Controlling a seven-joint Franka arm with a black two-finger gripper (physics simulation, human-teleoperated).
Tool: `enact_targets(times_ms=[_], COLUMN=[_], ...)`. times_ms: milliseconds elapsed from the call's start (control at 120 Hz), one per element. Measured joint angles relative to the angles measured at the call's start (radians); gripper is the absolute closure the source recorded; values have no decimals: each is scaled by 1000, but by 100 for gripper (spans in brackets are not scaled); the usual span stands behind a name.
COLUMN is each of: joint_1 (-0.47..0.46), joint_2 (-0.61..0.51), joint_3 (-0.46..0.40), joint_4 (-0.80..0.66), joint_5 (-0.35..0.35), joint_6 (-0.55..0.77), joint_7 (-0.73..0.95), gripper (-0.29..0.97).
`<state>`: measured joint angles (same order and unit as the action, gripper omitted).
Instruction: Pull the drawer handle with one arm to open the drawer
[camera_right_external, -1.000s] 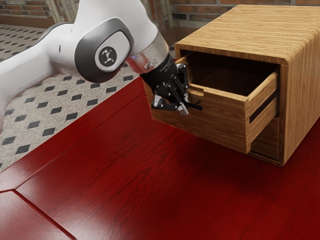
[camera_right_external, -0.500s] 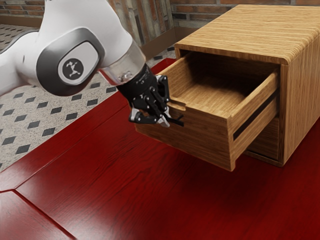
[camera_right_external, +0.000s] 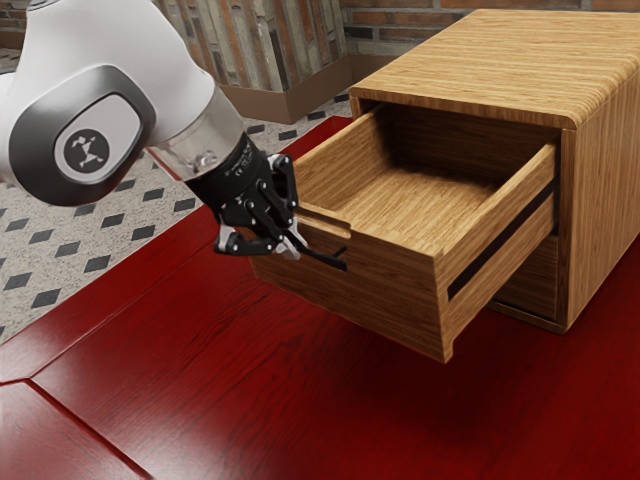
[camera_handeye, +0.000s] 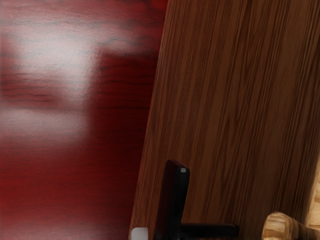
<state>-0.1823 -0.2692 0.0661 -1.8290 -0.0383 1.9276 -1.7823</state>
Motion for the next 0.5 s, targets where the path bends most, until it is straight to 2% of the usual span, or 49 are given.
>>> enact_targets(times_ms=[50,317,500], joint_1=[0,-13,-26], joint_2=[0,-9,-73], joint_3=[-5,-8,-17], joint_4=[-1,-7,-43], joint_5=[1,3,4], joint_6=[3,25,41], joint_7=[-1,-7,-10], gripper=[76,54,47])
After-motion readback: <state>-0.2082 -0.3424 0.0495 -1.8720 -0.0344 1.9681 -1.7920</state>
